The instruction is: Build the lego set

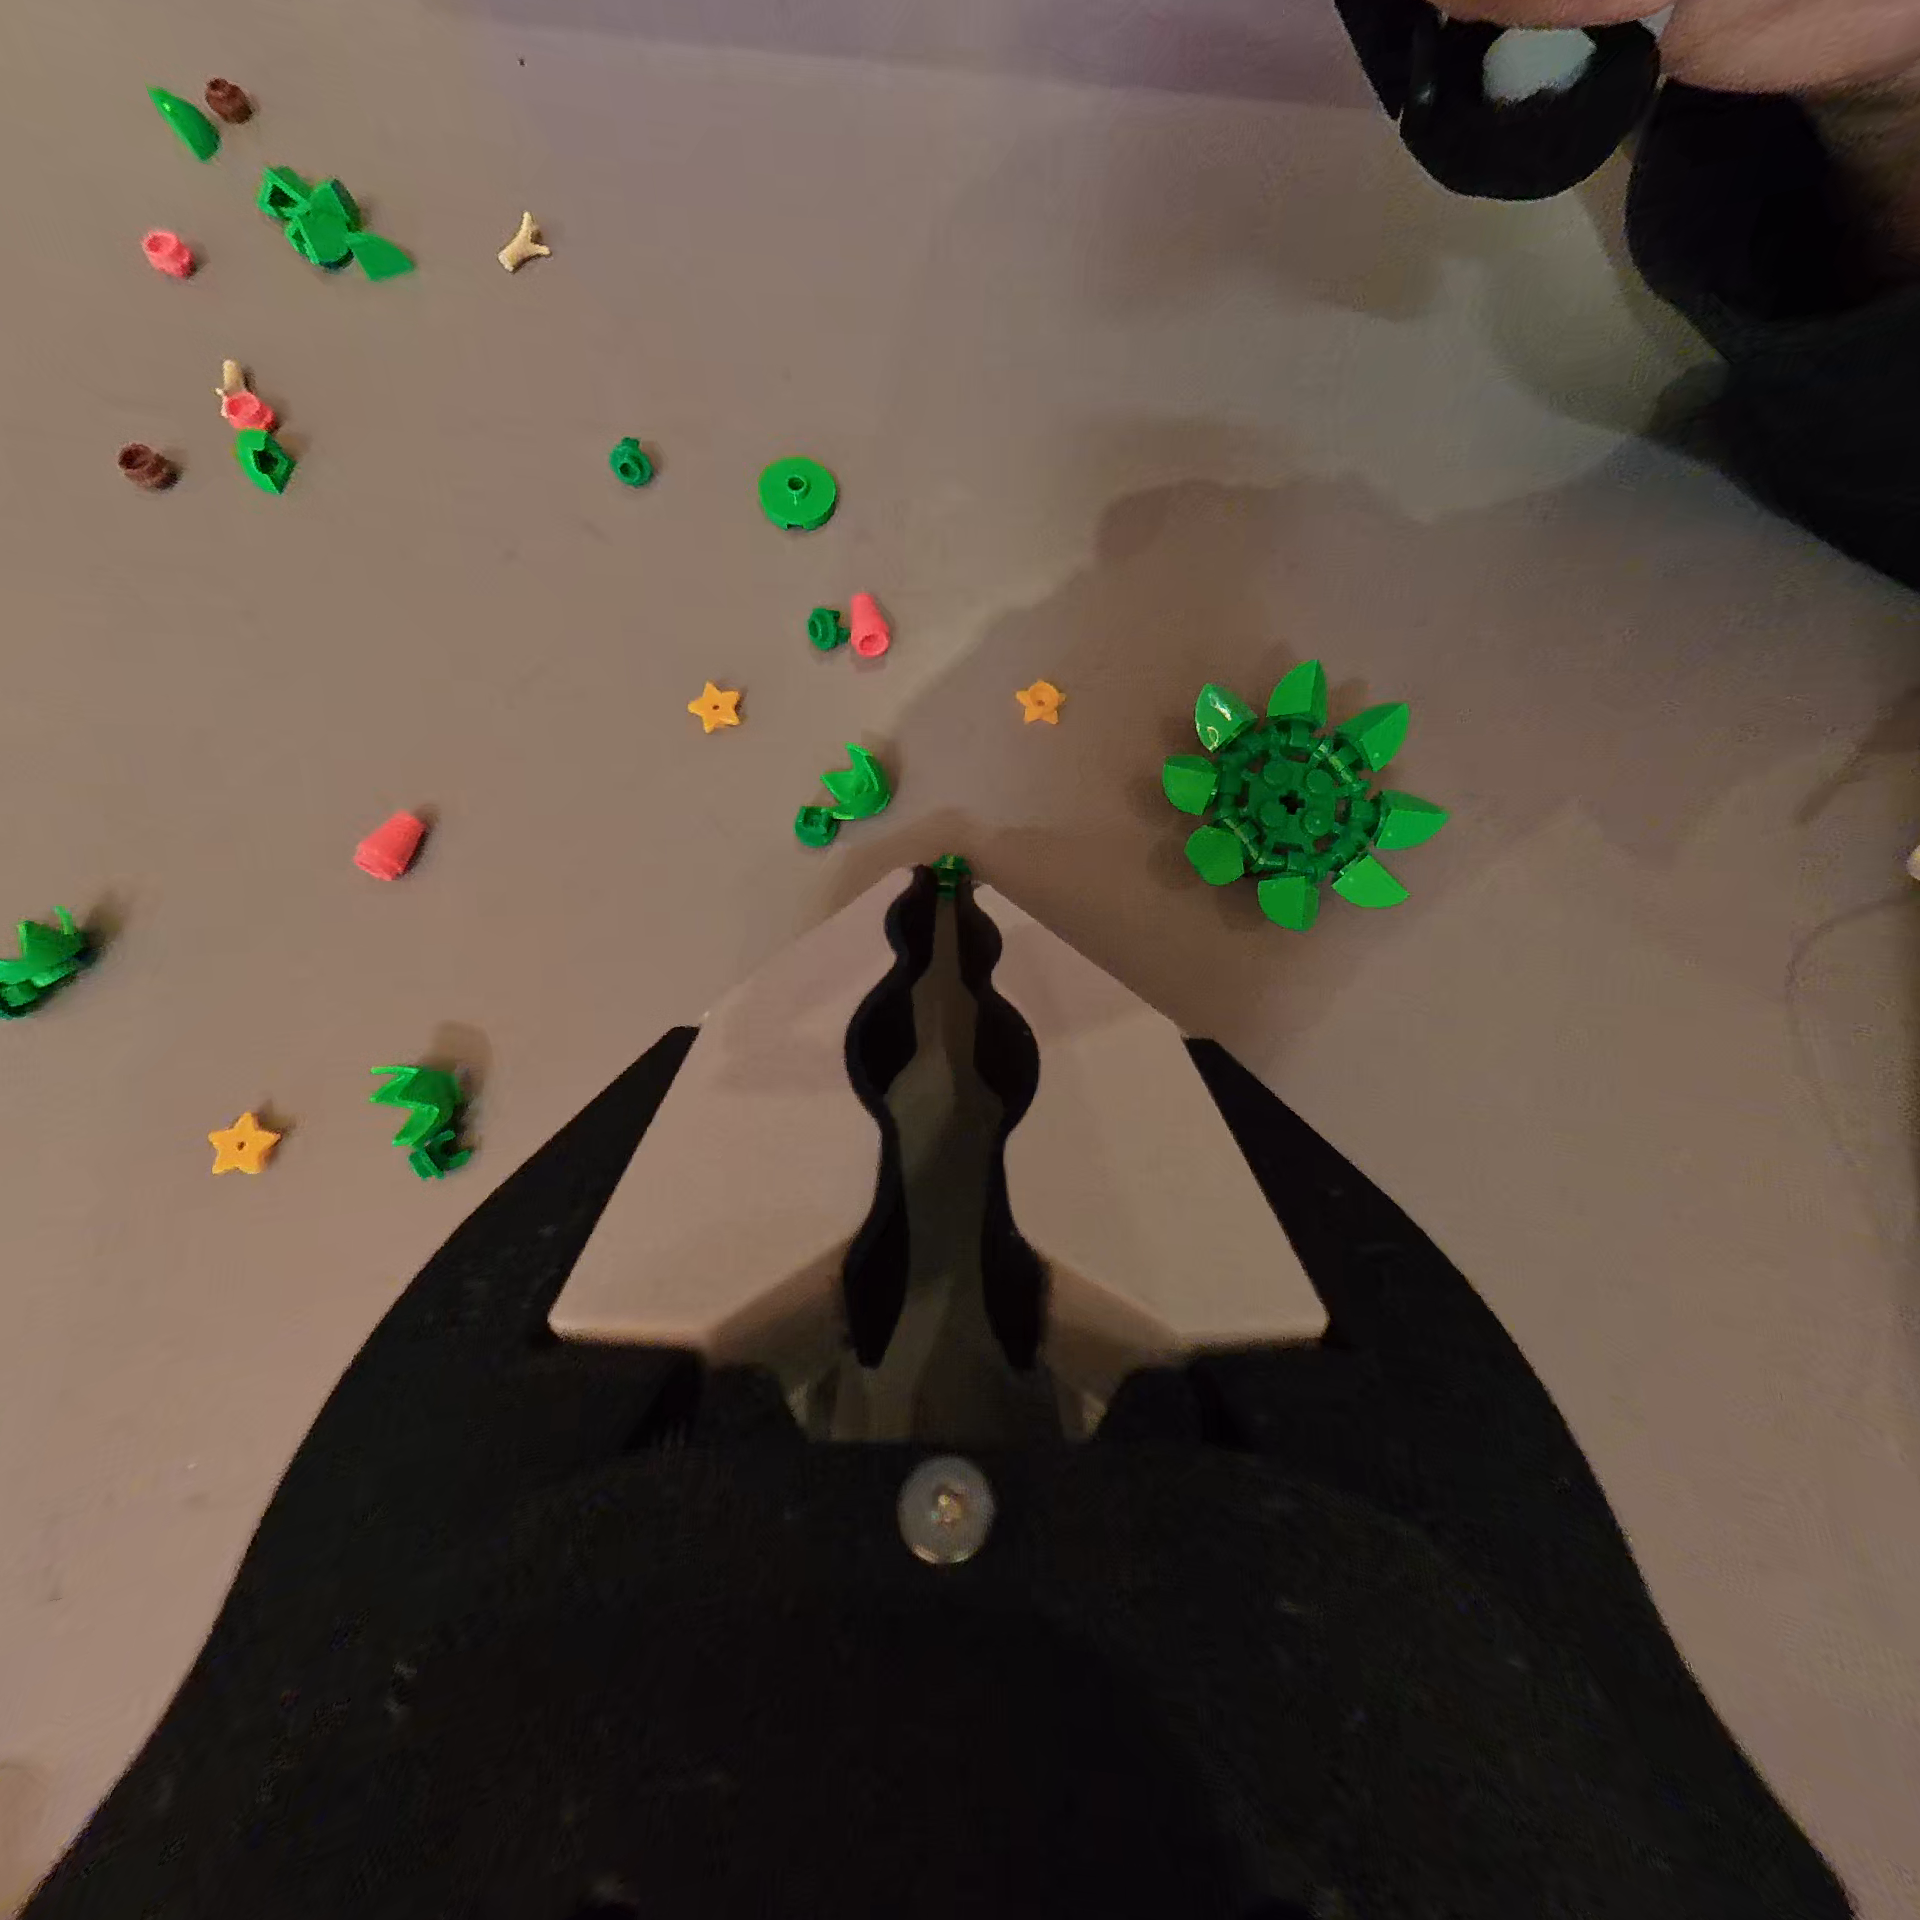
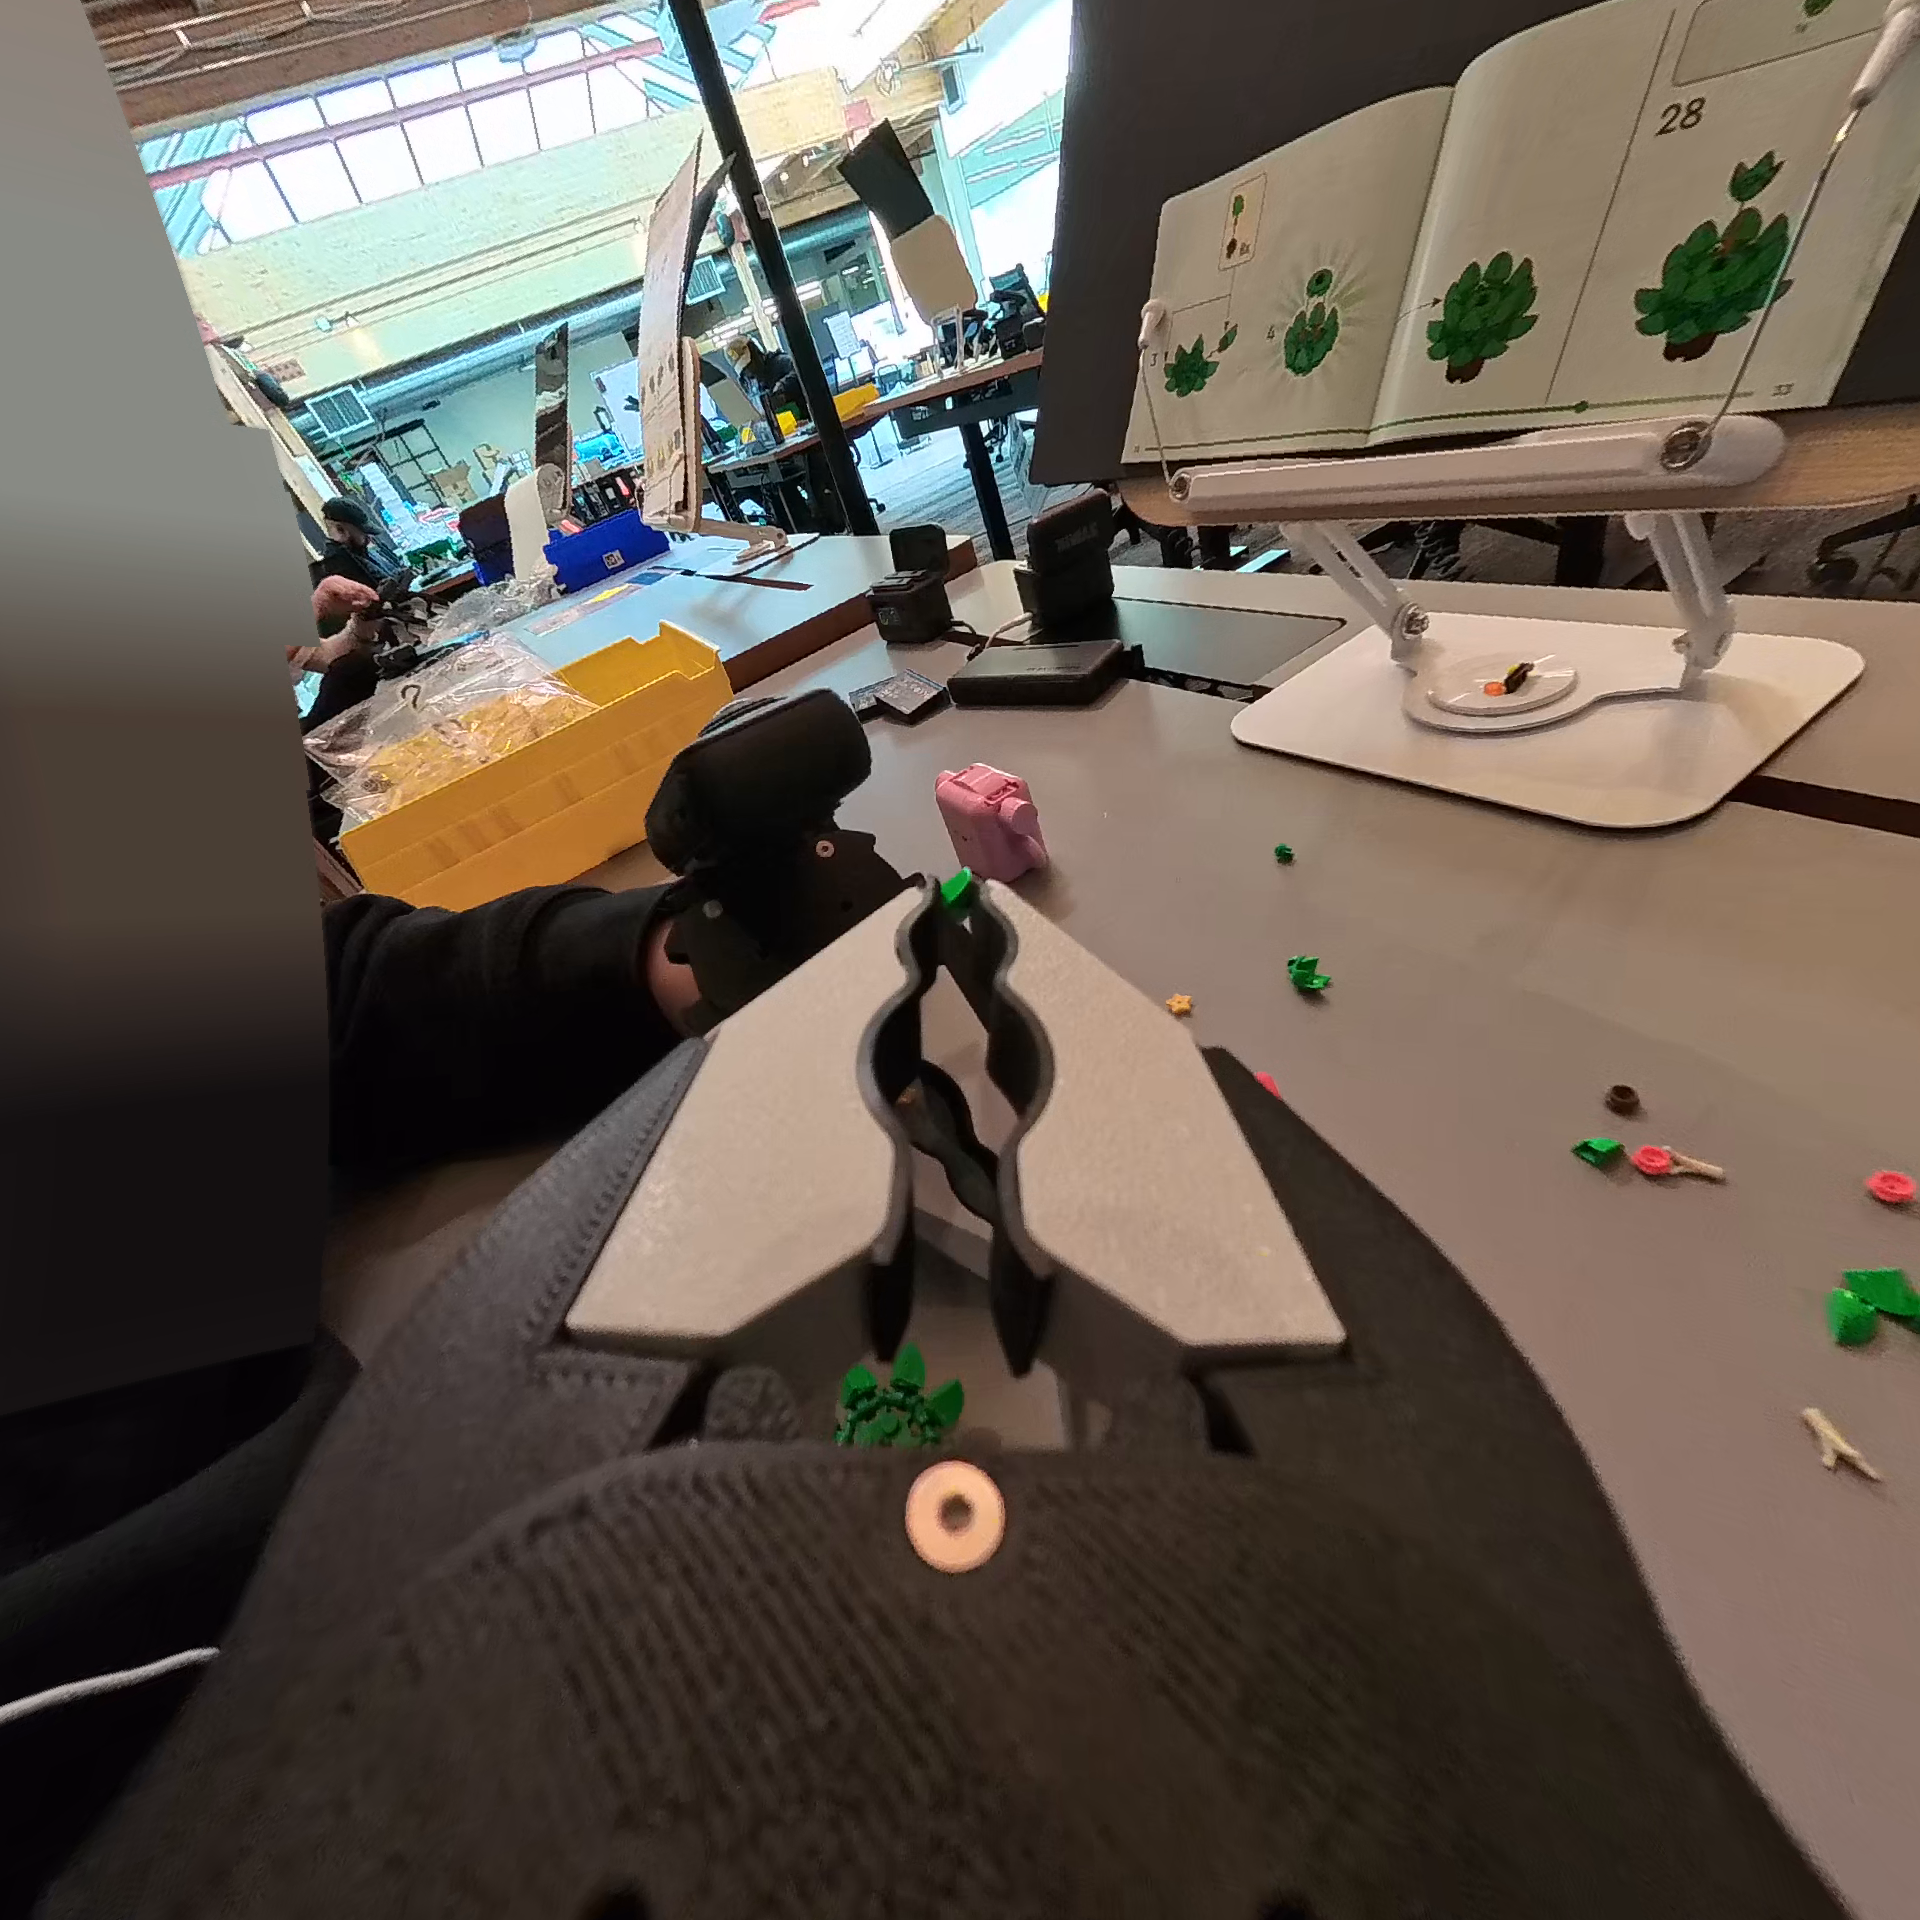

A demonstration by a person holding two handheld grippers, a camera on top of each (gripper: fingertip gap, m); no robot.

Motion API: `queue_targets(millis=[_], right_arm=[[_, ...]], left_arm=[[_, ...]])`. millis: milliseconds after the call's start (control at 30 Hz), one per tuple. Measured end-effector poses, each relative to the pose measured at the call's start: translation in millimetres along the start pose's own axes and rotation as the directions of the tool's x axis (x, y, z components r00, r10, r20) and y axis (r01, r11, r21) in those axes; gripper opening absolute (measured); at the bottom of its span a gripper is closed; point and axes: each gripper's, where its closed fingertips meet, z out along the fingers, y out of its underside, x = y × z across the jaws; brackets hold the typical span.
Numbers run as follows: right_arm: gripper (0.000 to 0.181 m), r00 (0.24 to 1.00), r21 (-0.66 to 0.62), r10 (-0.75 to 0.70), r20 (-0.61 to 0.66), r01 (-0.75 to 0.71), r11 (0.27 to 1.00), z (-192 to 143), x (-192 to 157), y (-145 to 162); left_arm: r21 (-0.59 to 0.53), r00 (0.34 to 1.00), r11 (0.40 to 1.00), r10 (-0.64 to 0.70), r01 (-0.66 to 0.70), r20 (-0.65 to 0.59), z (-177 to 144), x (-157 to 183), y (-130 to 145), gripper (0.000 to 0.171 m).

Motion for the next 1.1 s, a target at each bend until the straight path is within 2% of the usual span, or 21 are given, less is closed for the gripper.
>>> queue_targets(millis=[200,300,367,433,500,600,667,767,867,967,1100], right_arm=[[0.003,1.000,-0.006,0.002,0.003,-0.002,1.000,1,0,1],[0.003,1.000,-0.009,0.004,0.005,-0.004,1.000,1,-1,2],[0.003,1.000,-0.011,0.008,0.009,-0.008,1.000,1,-1,3],[0.003,1.000,-0.018,0.015,0.019,-0.014,1.000,3,-3,4],[0.003,0.999,-0.028,0.027,0.042,-0.026,0.999,6,-7,7],[0.004,0.995,-0.059,0.045,0.089,-0.040,0.997,18,-18,17],[0.003,0.988,-0.096,0.069,0.135,-0.056,0.994,31,-29,29],[0.003,0.969,-0.145,0.111,0.220,-0.080,0.986,51,-52,46],[0.003,0.964,-0.173,0.101,0.246,-0.059,0.983,66,-67,56],[0.003,0.971,-0.162,0.071,0.227,-0.034,0.986,70,-68,56],[0.003,0.961,-0.142,0.118,0.248,-0.084,0.986,69,-69,52]], left_arm=[[0.010,1.000,1.000,0.029,-0.029,0.004,-1,2,-1,0.000],[0.042,0.996,0.997,0.059,-0.062,0.066,-9,-4,-6,0.000],[0.102,0.992,0.993,0.052,-0.064,0.115,-23,-7,-14,0.000],[0.176,0.980,0.982,0.032,-0.068,0.196,-42,-14,-20,0.000],[0.243,0.944,0.963,0.034,-0.119,0.329,-68,-22,-20,0.000],[0.283,0.865,0.933,0.056,-0.224,0.499,-103,-23,-13,0.000],[0.316,0.830,0.910,0.052,-0.268,0.555,-119,-15,-10,0.000],[0.351,0.801,0.880,0.054,-0.321,0.596,-133,1,-8,0.000],[0.338,0.766,0.857,0.098,-0.389,0.635,-141,11,-11,0.000],[0.331,0.754,0.847,0.117,-0.416,0.646,-145,14,-13,0.000],[0.315,0.750,0.855,0.123,-0.413,0.650,-144,11,-10,0.000]])
